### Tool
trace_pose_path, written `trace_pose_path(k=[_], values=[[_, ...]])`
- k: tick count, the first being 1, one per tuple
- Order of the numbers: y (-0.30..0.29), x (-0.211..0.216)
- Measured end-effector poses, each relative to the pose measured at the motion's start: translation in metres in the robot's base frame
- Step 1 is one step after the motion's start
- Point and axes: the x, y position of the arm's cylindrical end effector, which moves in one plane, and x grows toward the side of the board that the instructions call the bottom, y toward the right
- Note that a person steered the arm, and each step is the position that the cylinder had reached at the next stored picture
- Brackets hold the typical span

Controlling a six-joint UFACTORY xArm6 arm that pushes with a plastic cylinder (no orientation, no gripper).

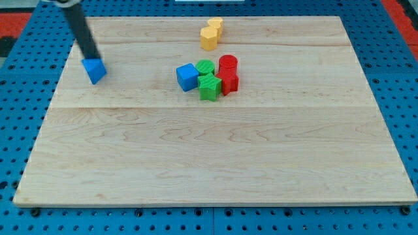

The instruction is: Move the triangle into the cube

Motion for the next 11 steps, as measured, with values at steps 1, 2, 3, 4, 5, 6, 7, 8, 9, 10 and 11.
trace_pose_path(k=[1,2,3,4,5,6,7,8,9,10,11], values=[[-0.042,-0.011],[-0.073,0.005],[-0.065,0.022],[-0.014,0.029],[0.024,0.03],[0.091,0.03],[0.128,0.031],[0.136,0.036],[0.087,0.0],[0.1,-0.054],[0.135,-0.134]])
